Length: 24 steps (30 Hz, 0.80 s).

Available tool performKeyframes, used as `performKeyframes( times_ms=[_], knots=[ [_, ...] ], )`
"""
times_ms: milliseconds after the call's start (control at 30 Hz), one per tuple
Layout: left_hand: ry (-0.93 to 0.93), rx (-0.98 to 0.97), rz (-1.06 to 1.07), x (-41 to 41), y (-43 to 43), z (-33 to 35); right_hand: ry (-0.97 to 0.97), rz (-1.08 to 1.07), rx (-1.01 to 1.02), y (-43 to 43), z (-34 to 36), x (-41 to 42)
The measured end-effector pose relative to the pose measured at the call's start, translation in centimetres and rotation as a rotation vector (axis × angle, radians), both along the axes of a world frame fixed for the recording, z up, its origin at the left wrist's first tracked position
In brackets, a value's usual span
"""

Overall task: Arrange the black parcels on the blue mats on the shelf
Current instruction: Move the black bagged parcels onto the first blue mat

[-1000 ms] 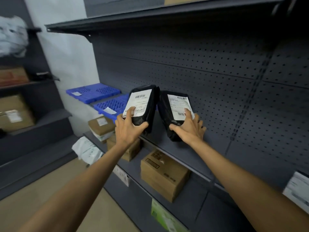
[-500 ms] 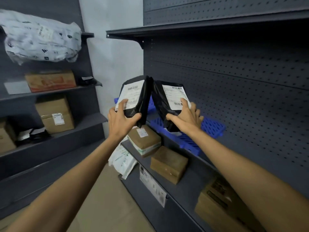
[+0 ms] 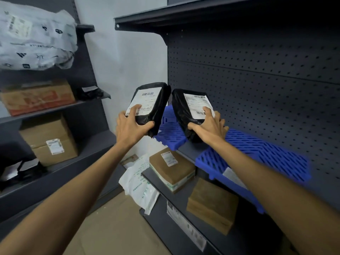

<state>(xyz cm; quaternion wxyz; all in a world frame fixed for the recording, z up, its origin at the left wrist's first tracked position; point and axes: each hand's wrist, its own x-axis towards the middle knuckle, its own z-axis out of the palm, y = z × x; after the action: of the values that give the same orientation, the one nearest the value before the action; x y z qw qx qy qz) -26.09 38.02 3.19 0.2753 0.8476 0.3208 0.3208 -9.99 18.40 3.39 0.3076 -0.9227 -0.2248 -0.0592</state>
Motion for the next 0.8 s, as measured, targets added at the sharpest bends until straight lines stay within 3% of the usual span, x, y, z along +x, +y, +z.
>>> performKeyframes(
  times_ms=[300,800],
  knots=[
    [0.194,0.060,-0.087,10.2,10.6,-0.5,0.100,-0.096,-0.072,9.6,-2.1,8.0],
    [0.335,0.131,-0.377,16.2,17.3,-4.5,0.076,-0.301,-0.243,14.0,-5.3,6.9]
  ],
)
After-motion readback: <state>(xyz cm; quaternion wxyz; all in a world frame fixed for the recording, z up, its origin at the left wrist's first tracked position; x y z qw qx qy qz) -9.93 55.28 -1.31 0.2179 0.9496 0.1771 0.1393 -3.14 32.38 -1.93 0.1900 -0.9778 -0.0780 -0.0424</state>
